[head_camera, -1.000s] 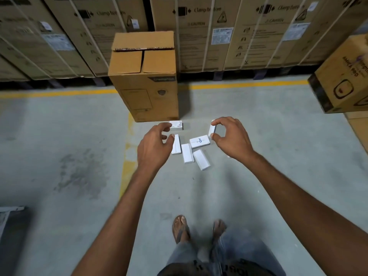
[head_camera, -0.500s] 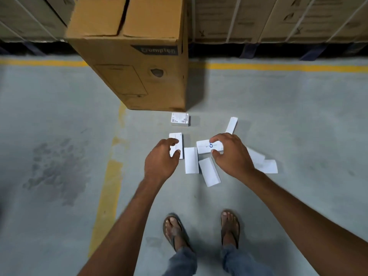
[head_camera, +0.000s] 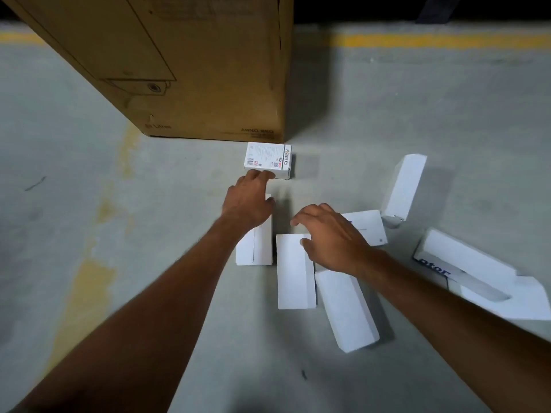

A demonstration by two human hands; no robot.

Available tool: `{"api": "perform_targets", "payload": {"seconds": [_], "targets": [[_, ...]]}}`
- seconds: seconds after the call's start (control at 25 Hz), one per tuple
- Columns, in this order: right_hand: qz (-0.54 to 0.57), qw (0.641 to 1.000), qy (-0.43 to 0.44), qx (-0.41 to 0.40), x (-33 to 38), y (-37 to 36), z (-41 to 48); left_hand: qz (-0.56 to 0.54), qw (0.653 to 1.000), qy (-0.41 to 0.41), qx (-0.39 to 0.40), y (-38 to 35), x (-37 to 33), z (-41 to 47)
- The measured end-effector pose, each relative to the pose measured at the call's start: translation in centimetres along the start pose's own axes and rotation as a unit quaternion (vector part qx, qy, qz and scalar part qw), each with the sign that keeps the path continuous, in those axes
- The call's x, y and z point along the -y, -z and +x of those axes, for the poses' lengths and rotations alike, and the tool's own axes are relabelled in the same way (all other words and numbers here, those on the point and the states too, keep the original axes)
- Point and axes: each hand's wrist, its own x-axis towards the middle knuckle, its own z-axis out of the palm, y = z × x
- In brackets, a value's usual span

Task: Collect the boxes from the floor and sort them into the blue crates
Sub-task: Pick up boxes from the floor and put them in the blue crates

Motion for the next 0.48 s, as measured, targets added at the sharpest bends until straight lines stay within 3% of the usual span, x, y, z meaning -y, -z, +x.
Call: {"api": "perform_targets", "payload": {"seconds": [0.12, 0.2, 0.32, 0.48], "targets": [[-0.006, 0.999, 0.034, 0.013, -2.4, -2.2, 3.2, 0.082, 0.996, -0.037, -0.008, -3.2, 0.4, 4.1], [-0.033, 0.992, 0.089, 0.085, -3.2, -3.1, 4.7, 0.128, 0.990, -0.051, -0.018, -4.3, 0.7, 7.1], [-0.124, 0.953, 0.177, 0.211, -3.0, -4.3, 5.7, 0.204, 0.977, -0.056, -0.021, -5.1, 1.5, 10.7], [-0.264, 0.900, 0.259, 0.231, -2.5, -5.4, 6.4, 0.257, 0.963, -0.045, -0.062, -5.1, 1.9, 12.2]]}}
